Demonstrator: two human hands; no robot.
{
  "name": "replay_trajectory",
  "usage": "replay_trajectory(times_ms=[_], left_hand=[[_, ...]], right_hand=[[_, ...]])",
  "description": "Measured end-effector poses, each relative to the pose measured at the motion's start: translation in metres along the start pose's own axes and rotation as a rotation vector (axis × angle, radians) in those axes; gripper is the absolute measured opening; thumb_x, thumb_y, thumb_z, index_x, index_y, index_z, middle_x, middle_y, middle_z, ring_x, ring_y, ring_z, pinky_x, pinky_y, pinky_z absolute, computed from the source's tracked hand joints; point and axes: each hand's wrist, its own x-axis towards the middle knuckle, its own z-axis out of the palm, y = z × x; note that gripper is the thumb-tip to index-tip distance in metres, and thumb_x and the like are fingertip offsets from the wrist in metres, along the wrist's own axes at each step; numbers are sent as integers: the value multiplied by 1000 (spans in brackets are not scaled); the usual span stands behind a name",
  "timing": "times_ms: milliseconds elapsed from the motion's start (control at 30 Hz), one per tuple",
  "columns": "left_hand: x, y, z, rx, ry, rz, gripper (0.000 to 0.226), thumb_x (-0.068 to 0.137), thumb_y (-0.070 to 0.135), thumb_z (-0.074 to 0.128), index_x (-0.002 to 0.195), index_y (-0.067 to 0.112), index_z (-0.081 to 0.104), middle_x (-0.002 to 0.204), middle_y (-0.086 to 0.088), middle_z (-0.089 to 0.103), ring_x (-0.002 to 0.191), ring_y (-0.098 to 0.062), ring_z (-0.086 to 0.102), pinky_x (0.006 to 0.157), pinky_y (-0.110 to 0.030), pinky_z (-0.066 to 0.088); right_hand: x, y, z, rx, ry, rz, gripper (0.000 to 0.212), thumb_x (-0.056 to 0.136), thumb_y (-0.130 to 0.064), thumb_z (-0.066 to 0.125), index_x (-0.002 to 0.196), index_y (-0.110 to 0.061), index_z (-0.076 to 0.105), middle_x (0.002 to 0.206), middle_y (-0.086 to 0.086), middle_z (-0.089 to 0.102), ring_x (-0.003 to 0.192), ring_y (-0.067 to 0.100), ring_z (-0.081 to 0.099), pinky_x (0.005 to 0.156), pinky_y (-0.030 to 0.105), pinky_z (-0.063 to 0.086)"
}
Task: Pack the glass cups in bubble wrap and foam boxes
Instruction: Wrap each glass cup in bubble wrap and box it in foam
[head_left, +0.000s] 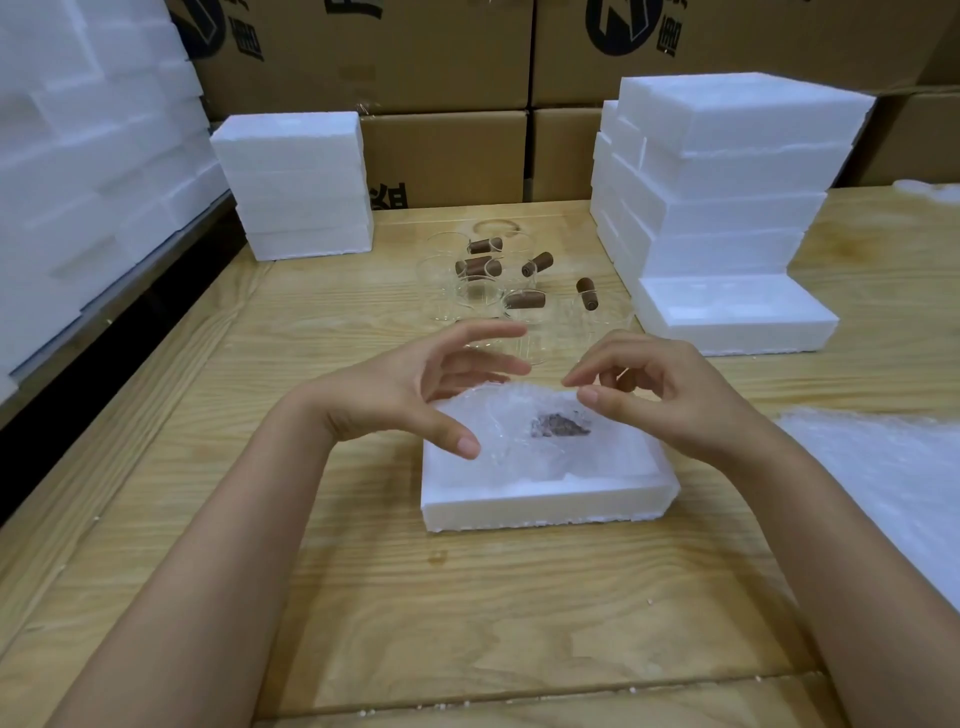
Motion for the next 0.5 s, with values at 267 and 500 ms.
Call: replay_trajectory(times_ms=[267,500], left_hand=[[10,-5,11,189,42,-6,63,67,16,80,123,27,54,125,19,57,124,3,48,100,-10,35],[5,-11,2,-3,84,17,89,59,55,83,135,28,47,136,6,57,132,-11,47,110,-29,36]], right_hand=[[4,-2,23,-287,-75,-47,30,71,-30,82,92,-26,61,93,-12,61,91,5,53,79,16,40],[9,14,-4,-138,422,49,17,84,-44,61,96,-32,64,104,-15,62,99,4,54,79,15,38]])
